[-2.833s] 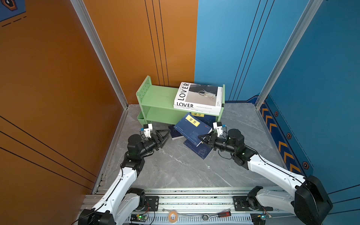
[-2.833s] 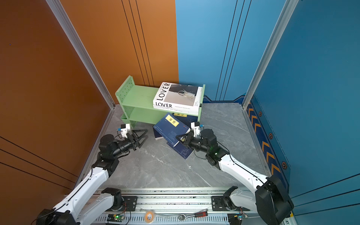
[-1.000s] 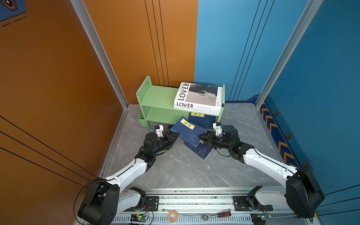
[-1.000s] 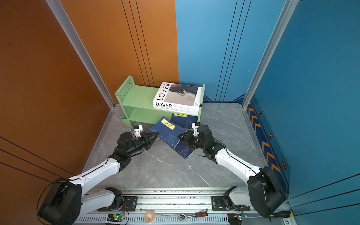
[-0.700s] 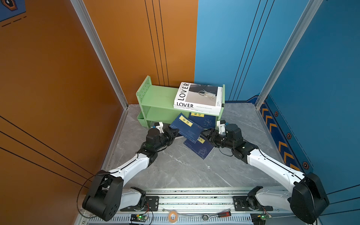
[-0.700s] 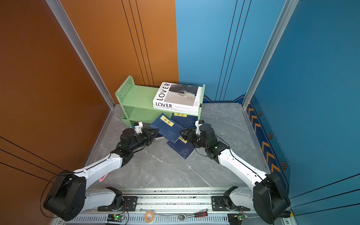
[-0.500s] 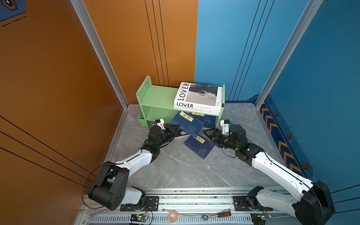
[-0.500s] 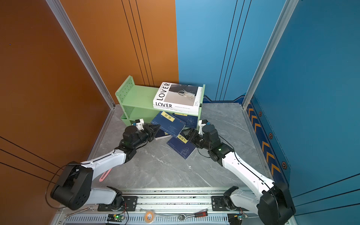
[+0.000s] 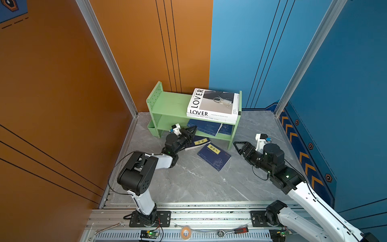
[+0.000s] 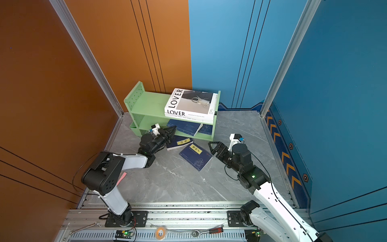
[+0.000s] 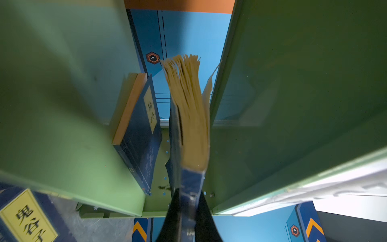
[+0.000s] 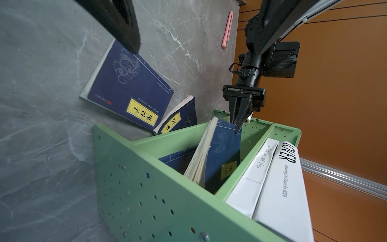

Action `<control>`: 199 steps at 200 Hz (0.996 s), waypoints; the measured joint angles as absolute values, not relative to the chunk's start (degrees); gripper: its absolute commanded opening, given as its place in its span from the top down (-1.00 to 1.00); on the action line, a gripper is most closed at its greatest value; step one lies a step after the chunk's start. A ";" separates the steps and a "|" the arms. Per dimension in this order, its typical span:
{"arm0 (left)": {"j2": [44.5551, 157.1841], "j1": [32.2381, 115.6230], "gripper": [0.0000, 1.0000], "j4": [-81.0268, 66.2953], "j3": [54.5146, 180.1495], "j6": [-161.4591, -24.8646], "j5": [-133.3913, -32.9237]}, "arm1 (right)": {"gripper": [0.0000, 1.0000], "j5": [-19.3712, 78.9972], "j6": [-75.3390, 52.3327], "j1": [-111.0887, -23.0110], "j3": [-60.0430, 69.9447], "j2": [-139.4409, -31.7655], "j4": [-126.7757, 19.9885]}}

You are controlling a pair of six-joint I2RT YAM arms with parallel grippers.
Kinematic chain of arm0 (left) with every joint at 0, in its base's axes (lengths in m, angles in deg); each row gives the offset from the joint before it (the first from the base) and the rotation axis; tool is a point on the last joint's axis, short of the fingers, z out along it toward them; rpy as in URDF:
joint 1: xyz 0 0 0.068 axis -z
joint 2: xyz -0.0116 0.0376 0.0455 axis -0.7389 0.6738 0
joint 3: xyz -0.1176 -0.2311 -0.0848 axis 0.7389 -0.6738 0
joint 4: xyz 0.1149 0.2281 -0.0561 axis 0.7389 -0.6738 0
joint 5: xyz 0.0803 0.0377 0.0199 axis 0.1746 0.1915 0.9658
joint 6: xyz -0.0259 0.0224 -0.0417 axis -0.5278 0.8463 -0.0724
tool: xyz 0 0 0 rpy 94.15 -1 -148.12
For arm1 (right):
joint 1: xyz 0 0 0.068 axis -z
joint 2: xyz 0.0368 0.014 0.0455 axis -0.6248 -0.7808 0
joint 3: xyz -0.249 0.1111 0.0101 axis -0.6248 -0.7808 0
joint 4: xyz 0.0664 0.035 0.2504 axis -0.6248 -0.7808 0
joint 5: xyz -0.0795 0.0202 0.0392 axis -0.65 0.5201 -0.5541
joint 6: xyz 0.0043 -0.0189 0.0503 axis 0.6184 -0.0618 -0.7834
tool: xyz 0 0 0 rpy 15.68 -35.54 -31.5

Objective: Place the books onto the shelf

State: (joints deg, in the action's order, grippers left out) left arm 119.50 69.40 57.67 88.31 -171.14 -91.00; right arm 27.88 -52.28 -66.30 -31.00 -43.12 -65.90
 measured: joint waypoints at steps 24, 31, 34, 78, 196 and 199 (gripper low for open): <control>120.02 70.56 1.00 56.86 91.09 -170.49 -90.80 | -0.74 26.83 -52.26 -66.00 -31.40 -42.16 -67.61; 120.15 70.97 1.00 56.36 92.40 -170.05 -90.67 | -0.74 26.61 -52.26 -65.98 -31.42 -41.96 -67.96; 120.26 71.13 1.00 56.23 92.88 -169.83 -90.63 | -0.75 26.48 -52.28 -65.98 -31.44 -41.88 -68.07; 125.25 74.49 1.00 55.77 99.79 -167.23 -87.20 | -0.75 24.95 -52.26 -65.85 -31.96 -41.05 -69.34; 134.47 80.85 1.00 46.06 109.01 -162.90 -75.39 | -0.75 22.48 -52.06 -63.64 -33.17 -36.74 -72.75; 134.47 81.01 1.00 45.71 109.01 -162.92 -75.04 | -0.75 22.50 -52.06 -63.53 -33.23 -36.74 -72.77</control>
